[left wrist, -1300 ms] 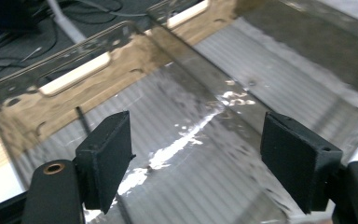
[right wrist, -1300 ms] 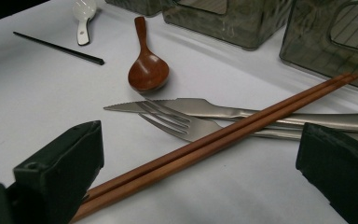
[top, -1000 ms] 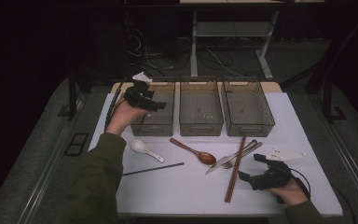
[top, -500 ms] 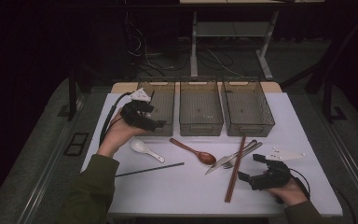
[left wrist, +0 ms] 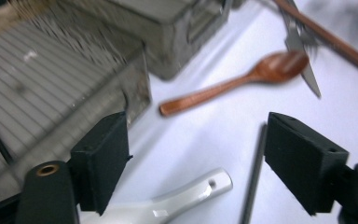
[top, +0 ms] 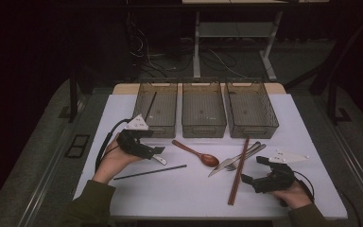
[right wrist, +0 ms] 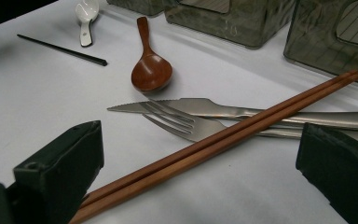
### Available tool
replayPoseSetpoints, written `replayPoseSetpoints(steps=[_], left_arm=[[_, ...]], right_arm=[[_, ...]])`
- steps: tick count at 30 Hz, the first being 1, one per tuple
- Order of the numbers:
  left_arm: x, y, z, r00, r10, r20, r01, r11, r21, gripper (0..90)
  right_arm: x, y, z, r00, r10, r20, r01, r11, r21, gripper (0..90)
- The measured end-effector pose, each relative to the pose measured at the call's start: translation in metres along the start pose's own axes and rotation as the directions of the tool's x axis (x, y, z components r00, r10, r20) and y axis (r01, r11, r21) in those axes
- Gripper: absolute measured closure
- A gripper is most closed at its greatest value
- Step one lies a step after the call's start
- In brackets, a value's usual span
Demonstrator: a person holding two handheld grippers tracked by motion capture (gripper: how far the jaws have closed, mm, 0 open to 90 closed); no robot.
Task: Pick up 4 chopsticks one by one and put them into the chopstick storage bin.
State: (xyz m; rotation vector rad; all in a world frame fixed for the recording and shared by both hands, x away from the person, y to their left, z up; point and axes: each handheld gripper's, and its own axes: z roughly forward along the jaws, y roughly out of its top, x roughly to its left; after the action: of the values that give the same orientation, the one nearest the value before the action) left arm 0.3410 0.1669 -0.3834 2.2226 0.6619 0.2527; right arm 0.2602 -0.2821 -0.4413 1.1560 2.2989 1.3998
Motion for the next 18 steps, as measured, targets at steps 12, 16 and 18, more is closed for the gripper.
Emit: replayPoseSetpoints(steps=[12,16,18], left_arm=[[-0.013,-0.041,-0.004,0.9984,-0.015,0.054,0.015,0.9999,-0.001,47.8],[-0.016,-0.048,-0.004,0.9964,-0.005,0.085,0.005,1.0000,-0.001,57.5],[-0.016,-0.050,0.000,0.9942,-0.004,0.108,0.003,1.0000,0.008,61.3]], right_arm=[[0.000,0.000,-0.003,0.9999,0.012,-0.001,-0.012,1.000,-0.004,0.7],[0.000,0.000,-0.003,0.9999,0.011,0.001,-0.011,1.000,-0.004,0.7],[0.000,-0.001,-0.003,0.9999,0.013,0.002,-0.013,1.000,-0.001,0.7]])
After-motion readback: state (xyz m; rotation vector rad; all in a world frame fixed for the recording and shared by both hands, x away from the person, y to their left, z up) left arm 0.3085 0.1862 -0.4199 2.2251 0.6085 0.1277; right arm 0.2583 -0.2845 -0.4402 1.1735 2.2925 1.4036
